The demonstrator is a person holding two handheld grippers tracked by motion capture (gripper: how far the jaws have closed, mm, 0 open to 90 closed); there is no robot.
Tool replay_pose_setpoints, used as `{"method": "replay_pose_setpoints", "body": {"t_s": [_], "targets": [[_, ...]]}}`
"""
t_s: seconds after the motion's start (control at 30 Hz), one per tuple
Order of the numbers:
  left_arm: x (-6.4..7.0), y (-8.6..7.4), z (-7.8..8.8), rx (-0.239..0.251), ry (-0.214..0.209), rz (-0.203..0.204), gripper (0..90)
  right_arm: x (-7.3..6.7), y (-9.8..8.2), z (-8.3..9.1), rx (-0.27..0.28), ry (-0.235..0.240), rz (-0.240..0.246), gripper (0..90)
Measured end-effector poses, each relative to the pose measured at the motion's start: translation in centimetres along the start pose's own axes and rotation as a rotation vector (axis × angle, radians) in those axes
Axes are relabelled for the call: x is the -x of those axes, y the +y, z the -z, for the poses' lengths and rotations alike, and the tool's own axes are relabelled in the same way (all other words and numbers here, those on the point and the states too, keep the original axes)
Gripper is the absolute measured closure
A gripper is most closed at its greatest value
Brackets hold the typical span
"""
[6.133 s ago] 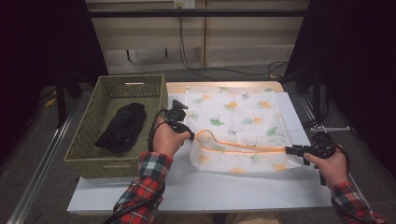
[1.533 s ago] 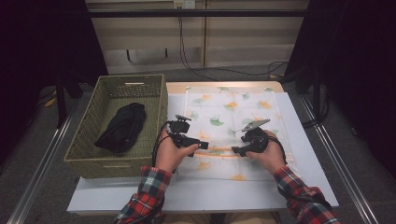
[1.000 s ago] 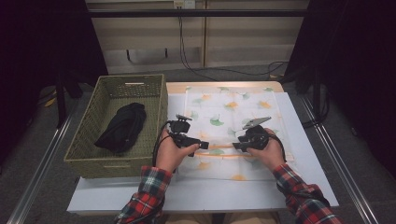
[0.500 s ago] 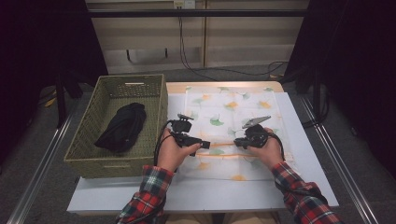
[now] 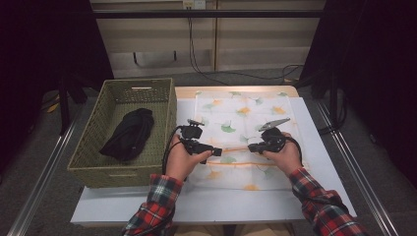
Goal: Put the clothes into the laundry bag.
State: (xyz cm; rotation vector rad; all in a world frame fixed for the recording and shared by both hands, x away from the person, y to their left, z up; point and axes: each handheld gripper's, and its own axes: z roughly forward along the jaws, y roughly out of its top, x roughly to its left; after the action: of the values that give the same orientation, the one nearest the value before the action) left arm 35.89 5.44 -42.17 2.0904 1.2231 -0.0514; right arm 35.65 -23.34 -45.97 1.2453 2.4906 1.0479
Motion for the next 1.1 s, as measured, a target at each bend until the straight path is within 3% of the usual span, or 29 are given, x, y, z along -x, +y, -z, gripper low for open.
{"method": "replay_pose_setpoints", "body": {"t_s": [0.13, 0.37, 1.1], "targets": [[-0.1, 0.0, 0.1, 0.003, 0.007, -0.002, 5.6, 0.2, 0.2, 0.5, 0.001, 0.031, -0.020, 90.0], [-0.1, -0.1, 0.4, 0.005, -0.003, 0.001, 5.5, 0.2, 0.6, 1.1, 0.007, 0.018, -0.044, 90.0], [-0.1, -0.1, 0.7, 0.003, -0.018, -0.007, 3.7, 0.4, 2.1, 3.1, 0.037, 0.025, -0.039, 90.0]]}}
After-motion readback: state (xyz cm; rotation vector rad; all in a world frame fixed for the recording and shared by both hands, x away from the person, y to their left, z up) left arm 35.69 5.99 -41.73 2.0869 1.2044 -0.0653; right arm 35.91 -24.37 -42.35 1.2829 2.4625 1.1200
